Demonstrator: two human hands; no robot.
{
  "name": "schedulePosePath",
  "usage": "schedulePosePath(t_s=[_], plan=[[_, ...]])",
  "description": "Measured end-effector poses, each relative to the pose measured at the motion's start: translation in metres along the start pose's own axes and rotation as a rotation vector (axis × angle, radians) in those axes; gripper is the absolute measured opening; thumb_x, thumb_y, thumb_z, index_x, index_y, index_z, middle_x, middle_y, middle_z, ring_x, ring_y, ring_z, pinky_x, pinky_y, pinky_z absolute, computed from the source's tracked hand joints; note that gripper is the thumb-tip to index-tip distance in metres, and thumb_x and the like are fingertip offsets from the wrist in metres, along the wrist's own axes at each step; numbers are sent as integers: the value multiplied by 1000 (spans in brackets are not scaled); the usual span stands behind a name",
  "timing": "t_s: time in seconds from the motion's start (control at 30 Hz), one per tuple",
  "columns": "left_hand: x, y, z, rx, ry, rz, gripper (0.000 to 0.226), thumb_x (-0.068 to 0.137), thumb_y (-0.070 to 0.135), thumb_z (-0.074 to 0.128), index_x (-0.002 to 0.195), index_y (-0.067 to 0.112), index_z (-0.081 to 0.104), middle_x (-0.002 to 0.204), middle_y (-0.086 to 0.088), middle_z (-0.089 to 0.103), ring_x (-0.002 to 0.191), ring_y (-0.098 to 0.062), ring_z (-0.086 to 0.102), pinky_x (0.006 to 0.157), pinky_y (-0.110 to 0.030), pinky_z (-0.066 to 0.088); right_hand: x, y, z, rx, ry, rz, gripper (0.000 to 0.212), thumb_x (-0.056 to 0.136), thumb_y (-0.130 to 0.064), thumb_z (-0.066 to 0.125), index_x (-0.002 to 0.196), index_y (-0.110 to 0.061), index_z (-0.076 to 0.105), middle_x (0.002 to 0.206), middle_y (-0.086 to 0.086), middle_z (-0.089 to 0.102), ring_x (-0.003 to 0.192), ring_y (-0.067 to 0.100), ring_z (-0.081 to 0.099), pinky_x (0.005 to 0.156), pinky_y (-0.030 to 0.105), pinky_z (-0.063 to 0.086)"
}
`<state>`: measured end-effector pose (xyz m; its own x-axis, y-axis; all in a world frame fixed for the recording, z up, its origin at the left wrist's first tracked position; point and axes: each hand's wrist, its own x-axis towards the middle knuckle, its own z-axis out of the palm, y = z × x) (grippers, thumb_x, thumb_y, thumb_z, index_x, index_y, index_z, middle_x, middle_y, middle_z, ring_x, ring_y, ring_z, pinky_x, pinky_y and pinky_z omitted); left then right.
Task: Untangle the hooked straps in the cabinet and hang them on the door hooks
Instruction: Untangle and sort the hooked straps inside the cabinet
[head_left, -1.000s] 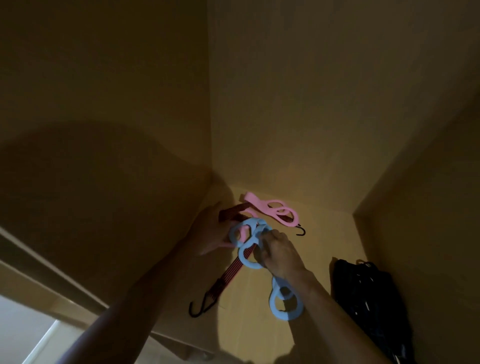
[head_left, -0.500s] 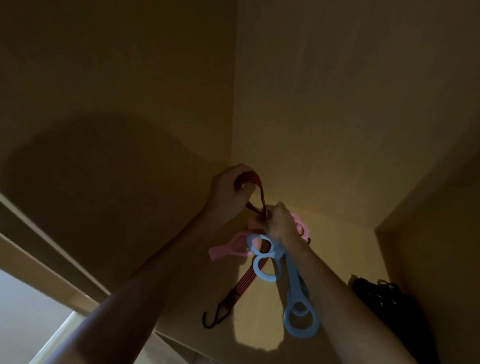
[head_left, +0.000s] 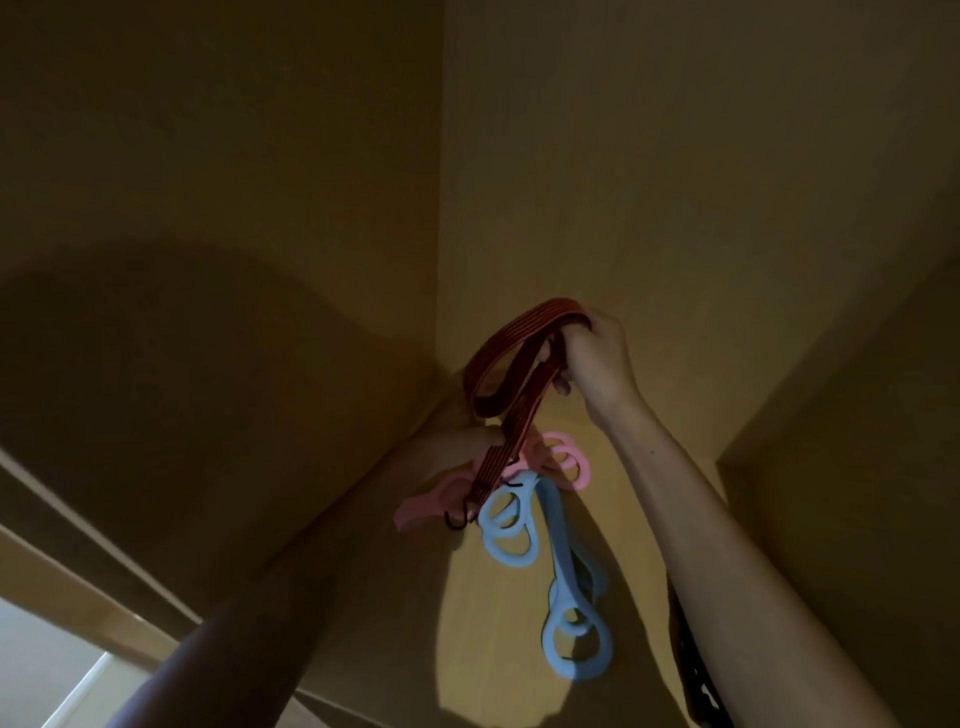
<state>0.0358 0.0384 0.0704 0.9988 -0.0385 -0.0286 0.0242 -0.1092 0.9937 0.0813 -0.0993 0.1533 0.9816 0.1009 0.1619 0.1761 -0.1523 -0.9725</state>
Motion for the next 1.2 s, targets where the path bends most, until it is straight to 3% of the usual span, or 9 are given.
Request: schedulePosePath(t_s=[0.13, 0.3, 0.4, 0.53, 0.7, 0.9, 1.03, 1.1, 1.2], plan=[[2, 7, 11, 20, -60, -90, 49, 78, 4, 71, 124, 9, 54, 123, -5, 60, 116, -21, 55, 95, -33, 46, -4, -15, 0, 76, -30, 42, 21, 84, -4, 43, 78, 2, 63, 47, 5, 56, 35, 22, 45, 38, 27, 38], [2, 28, 17, 37, -88, 13, 17, 64, 14, 58, 81, 16, 60, 69, 1, 58, 66, -14, 57, 66, -31, 45, 1, -4, -21, -22, 135, 135, 26, 87, -31, 57, 72, -11, 62, 62, 11, 62, 41, 18, 48, 37, 23, 34], [4, 29, 12, 97, -40, 19, 7, 60, 24, 55, 63, 30, 57, 53, 10, 51, 53, -15, 48, 58, -30, 37, 5, 14, -38, -123, 229, 217, 20, 86, -24, 55, 74, -11, 62, 76, 16, 69, 49, 17, 52, 38, 22, 36], [5, 34, 8, 278, 14, 57, 19, 69, 18, 64, 61, 30, 52, 56, 7, 50, 55, -16, 48, 58, -35, 40, 1, 31, -49, -191, 204, 295, 19, 88, -16, 52, 73, -7, 60, 77, 18, 66, 46, 22, 55, 37, 28, 45], [10, 51, 10, 421, 57, 100, 25, 78, 3, 55, 68, 24, 47, 61, 4, 51, 59, -16, 55, 61, -34, 48, -13, 29, -45, -6, 66, 392, 36, 97, -30, 41, 103, 3, 57, 64, 12, 61, 42, 20, 53, 36, 27, 48], [8, 64, 9, 449, 87, 149, 28, 77, -1, 54, 63, 21, 46, 59, 3, 49, 44, 3, 48, 45, -10, 35, -29, 22, -48, -375, -190, 557, 70, 92, -57, 37, 69, 2, 67, 49, 12, 63, 32, 17, 48, 38, 20, 40], [7, 69, 8, 430, 63, 129, 18, 78, -1, 52, 73, 16, 46, 62, 3, 49, 56, -9, 46, 50, -21, 35, -26, 29, -48, -632, 32, 205, 40, 85, -42, 53, 61, -11, 61, 56, 3, 59, 61, 22, 60, 59, 28, 44], [8, 72, 10, 396, 51, 109, 18, 78, -1, 50, 75, 17, 46, 65, 2, 51, 60, -13, 47, 56, -26, 37, -28, 27, -44, -365, -52, 107, 3, 80, -19, 60, 82, -18, 62, 79, -3, 61, 83, 16, 58, 64, 23, 42], [8, 75, 16, 325, 61, 69, 22, 80, 2, 48, 73, 22, 44, 68, 0, 53, 65, -17, 50, 62, -31, 40, -37, 25, -30, -199, -484, 62, 64, 74, -6, 70, 131, -23, 45, 112, -13, 57, 103, -1, 54, 75, 7, 44]])
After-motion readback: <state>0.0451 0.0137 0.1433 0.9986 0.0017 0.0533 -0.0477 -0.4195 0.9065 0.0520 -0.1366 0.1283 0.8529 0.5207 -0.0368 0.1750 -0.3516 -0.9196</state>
